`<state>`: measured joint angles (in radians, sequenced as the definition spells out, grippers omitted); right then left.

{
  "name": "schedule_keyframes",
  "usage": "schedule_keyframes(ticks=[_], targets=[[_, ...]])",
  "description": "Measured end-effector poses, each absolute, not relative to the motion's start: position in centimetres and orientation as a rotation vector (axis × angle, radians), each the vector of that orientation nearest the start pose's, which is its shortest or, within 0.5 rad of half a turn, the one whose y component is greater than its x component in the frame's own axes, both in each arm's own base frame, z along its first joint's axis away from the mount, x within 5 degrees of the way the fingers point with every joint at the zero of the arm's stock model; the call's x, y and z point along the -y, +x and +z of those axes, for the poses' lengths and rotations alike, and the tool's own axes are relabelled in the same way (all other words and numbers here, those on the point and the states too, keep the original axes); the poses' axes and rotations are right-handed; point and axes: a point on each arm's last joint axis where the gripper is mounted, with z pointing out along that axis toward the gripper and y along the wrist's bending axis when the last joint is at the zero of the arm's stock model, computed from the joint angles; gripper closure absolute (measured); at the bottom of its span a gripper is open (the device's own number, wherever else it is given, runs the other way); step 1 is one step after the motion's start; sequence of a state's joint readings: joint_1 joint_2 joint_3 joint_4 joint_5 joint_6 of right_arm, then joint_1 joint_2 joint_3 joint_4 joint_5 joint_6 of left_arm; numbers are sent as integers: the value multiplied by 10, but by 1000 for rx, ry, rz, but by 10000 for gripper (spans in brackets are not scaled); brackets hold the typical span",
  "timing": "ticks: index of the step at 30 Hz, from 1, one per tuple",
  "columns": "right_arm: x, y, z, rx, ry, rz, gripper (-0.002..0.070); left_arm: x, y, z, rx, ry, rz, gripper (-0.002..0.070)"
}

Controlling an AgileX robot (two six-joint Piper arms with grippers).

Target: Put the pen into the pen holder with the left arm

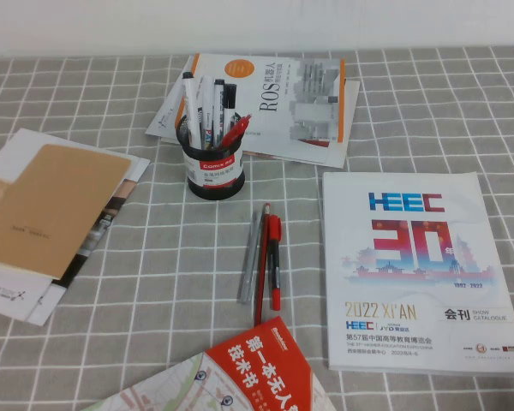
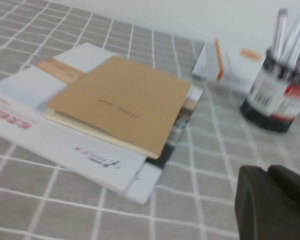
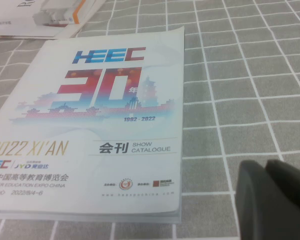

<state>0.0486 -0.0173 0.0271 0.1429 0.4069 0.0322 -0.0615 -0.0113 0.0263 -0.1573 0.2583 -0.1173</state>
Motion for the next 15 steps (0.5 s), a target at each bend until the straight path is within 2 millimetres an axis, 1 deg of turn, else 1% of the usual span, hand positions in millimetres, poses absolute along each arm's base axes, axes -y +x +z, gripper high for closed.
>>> schedule_keyframes(ticks=[1, 8, 15], targets=[[-8, 51, 169, -1900, 71, 198, 689, 7, 55, 182, -1755, -154, -276, 675], [-8, 51, 169, -1900, 71, 198, 689, 6, 56, 188, -1668, -345, -447, 675], [-8, 51, 169, -1900, 71, 198, 689, 6, 56, 192, -1622, -362, -468, 675]])
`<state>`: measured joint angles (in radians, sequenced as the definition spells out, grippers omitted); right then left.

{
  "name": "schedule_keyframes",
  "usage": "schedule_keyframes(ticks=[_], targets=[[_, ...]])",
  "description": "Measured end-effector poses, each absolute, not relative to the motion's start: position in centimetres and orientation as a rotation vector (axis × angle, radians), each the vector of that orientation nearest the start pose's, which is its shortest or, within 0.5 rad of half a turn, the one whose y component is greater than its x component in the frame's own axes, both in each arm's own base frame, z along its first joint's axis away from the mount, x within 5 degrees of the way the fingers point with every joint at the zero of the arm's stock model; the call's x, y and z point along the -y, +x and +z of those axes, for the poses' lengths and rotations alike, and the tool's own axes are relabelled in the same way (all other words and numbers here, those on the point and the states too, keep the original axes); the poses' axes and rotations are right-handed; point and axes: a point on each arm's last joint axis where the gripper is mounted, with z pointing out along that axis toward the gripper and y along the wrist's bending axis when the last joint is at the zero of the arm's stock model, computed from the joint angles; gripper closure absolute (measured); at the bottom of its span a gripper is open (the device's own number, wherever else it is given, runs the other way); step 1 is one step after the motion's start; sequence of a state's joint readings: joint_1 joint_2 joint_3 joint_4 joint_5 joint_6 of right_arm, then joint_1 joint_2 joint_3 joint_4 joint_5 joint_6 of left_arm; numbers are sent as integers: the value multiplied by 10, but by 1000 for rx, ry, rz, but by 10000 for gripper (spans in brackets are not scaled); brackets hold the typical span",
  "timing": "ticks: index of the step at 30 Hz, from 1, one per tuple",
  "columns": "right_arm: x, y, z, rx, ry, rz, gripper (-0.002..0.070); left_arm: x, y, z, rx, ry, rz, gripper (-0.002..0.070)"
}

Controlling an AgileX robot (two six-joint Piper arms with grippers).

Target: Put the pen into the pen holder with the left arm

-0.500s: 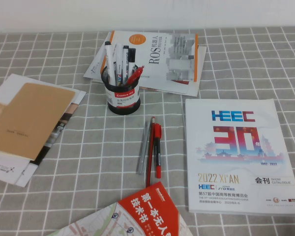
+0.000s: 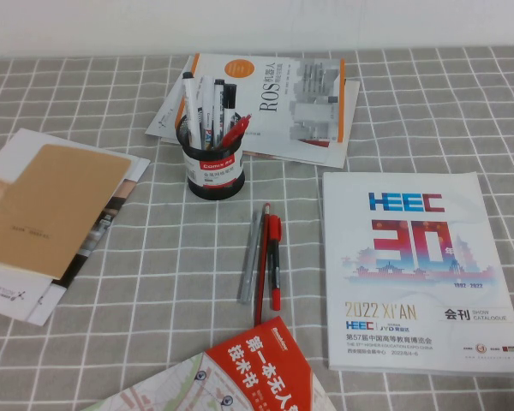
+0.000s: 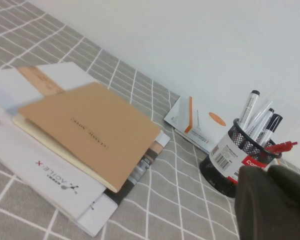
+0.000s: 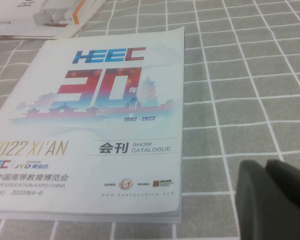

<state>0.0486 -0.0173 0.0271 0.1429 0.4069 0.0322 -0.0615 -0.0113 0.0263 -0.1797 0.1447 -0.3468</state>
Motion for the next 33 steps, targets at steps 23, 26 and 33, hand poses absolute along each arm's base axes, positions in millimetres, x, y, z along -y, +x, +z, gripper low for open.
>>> schedule_keyframes(ticks=[23, 26, 33], targets=[[-8, 51, 169, -1900, 71, 198, 689, 13, 60, 259, -1804, -293, -467, 675], [-8, 51, 169, -1900, 71, 198, 689, 16, 72, 270, -1940, -244, -424, 675], [-8, 51, 169, -1900, 71, 198, 689, 29, 115, 303, -2234, -26, -409, 675]])
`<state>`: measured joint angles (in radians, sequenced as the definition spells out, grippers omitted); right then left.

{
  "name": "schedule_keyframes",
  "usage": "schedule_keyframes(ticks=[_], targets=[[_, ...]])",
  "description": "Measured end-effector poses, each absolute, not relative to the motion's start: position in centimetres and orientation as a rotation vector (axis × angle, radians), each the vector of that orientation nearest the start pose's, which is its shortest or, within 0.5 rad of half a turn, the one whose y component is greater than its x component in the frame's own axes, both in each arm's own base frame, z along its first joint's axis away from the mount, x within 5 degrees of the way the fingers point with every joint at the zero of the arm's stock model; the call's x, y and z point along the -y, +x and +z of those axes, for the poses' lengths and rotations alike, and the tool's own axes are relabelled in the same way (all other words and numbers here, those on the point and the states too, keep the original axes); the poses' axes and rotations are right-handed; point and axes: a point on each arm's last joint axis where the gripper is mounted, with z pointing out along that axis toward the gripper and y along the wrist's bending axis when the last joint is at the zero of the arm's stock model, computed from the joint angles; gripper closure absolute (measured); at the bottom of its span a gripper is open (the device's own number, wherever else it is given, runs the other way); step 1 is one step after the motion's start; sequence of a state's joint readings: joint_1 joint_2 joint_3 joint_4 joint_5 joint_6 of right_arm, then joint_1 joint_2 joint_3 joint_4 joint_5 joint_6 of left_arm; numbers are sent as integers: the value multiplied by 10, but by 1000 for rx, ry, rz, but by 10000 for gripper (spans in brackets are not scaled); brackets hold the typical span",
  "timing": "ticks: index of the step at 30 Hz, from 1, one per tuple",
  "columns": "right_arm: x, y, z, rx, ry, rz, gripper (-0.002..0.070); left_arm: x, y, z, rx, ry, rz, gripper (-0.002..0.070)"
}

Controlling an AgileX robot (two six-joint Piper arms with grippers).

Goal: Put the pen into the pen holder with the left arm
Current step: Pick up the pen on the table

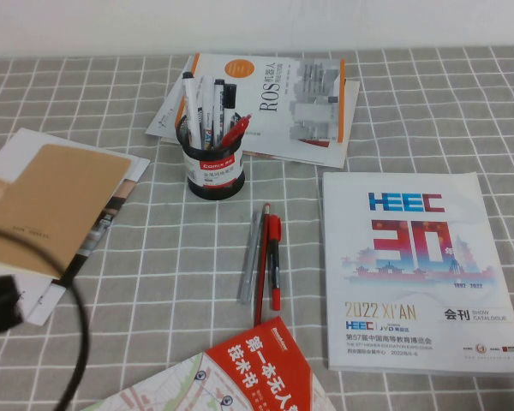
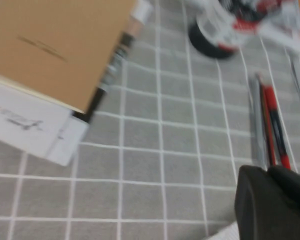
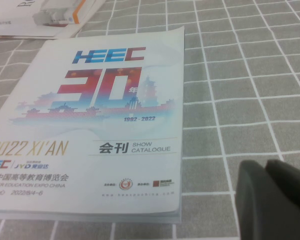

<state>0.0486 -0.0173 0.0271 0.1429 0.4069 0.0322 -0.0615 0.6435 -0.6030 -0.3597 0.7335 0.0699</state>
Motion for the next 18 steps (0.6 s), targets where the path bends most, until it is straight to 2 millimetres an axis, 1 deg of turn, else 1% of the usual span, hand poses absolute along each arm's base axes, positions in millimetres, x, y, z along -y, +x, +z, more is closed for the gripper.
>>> schedule_keyframes(ticks=[5, 8, 10, 13, 18], targets=[[-8, 51, 169, -1900, 71, 198, 689, 40, 161, 305, -2365, 103, -456, 675], [-8, 51, 169, -1900, 71, 198, 689, 54, 188, 301, -2433, 205, -477, 675], [-8, 51, 169, -1900, 71, 198, 689, 68, 204, 295, -2480, 280, -493, 675], [-8, 51, 169, -1900, 71, 198, 689, 96, 226, 289, -2531, 393, -523, 675], [-8, 51, 169, -1900, 71, 198, 689, 139, 258, 275, -2620, 508, -508, 675]])
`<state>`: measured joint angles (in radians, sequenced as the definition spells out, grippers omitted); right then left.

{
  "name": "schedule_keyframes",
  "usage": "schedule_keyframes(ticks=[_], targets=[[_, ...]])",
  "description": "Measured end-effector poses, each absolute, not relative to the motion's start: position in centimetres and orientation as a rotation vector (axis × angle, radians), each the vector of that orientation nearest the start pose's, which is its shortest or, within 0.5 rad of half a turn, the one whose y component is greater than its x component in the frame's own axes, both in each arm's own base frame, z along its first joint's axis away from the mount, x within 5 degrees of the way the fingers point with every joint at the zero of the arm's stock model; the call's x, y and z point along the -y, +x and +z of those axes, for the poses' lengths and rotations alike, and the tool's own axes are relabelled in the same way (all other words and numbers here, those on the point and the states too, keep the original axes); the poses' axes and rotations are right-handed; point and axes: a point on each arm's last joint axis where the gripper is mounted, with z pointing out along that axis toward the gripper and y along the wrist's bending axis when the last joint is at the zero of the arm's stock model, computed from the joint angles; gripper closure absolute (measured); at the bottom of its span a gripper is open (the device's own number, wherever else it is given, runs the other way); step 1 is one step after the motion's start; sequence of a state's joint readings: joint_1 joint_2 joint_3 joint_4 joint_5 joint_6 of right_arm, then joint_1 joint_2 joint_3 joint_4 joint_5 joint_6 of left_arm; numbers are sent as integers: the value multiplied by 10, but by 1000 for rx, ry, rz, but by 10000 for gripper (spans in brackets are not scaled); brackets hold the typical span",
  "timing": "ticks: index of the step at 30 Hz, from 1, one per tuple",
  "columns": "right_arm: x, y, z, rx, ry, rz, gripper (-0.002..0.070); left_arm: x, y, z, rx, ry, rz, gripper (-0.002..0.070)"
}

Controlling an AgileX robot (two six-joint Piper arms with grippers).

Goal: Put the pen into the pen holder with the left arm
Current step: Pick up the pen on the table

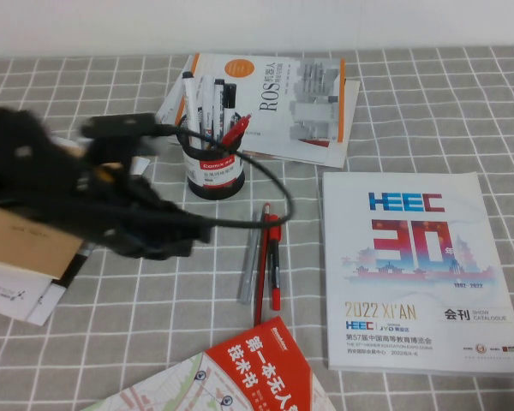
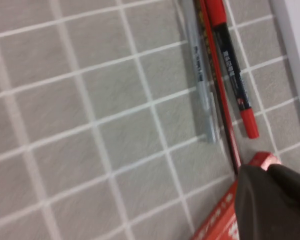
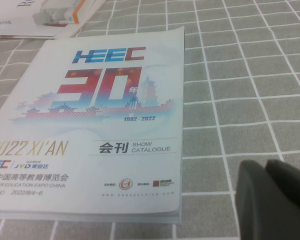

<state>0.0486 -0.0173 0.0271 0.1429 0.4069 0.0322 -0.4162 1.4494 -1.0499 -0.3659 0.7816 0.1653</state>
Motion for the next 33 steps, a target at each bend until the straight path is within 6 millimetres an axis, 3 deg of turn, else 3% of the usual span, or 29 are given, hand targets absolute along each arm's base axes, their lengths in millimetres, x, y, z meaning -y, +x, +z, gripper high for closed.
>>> schedule_keyframes(ticks=[10, 15, 22, 25, 30, 33], targets=[[-8, 51, 169, -1900, 71, 198, 689, 214, 302, 247, -2730, 702, -441, 675], [-8, 51, 169, -1900, 71, 198, 689, 234, 317, 240, -2755, 732, -361, 675], [-8, 51, 169, -1900, 71, 198, 689, 244, 328, 232, -2770, 789, -323, 664], [-8, 51, 169, -1900, 71, 198, 689, 243, 334, 222, -2800, 817, -304, 601], [-8, 51, 169, -1900, 71, 198, 689, 236, 347, 205, -2868, 770, -282, 413], [-8, 51, 169, -1900, 71, 198, 689, 235, 354, 198, -2876, 732, -252, 368]])
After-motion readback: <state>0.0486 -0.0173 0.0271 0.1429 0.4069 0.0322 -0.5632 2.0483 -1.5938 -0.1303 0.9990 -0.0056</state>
